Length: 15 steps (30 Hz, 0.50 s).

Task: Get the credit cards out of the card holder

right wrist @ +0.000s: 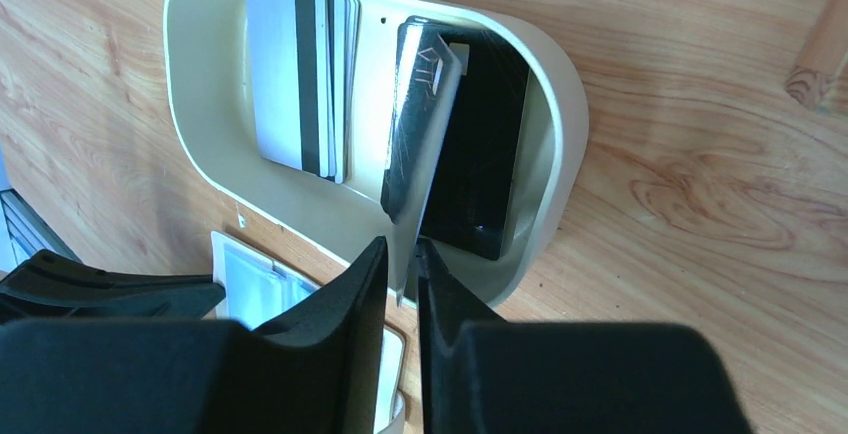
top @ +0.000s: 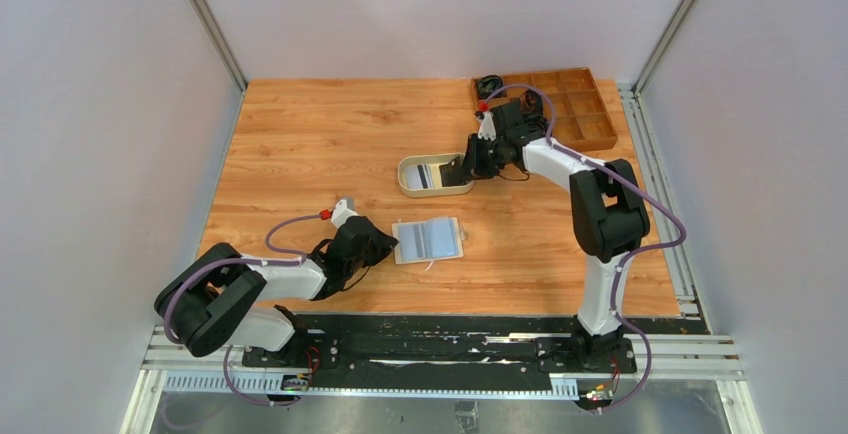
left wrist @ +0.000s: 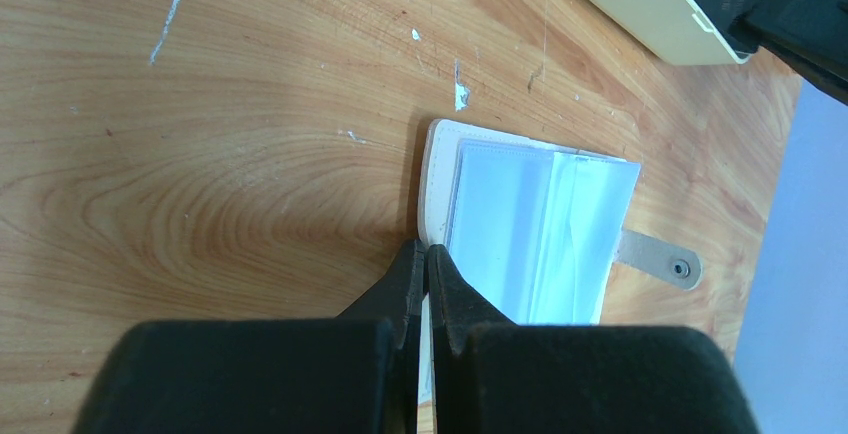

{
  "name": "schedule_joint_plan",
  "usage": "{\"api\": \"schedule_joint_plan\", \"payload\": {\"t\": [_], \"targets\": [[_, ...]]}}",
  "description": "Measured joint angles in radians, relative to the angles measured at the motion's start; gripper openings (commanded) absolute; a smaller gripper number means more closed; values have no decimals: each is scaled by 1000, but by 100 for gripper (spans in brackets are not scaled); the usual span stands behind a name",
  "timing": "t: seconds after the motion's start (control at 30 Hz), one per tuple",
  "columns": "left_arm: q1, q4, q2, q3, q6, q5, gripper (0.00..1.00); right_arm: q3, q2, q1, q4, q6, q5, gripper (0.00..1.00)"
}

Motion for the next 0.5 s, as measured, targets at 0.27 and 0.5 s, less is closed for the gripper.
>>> {"api": "schedule_joint_plan", "payload": {"t": [0.27,0.5], "targets": [[0,-8,-2,3,6,0,0,27,-4,0,-38,-16,14,37],[0,-55,-8,29,23,0,0,64,-86,11,-95,-85,82,60]]}}
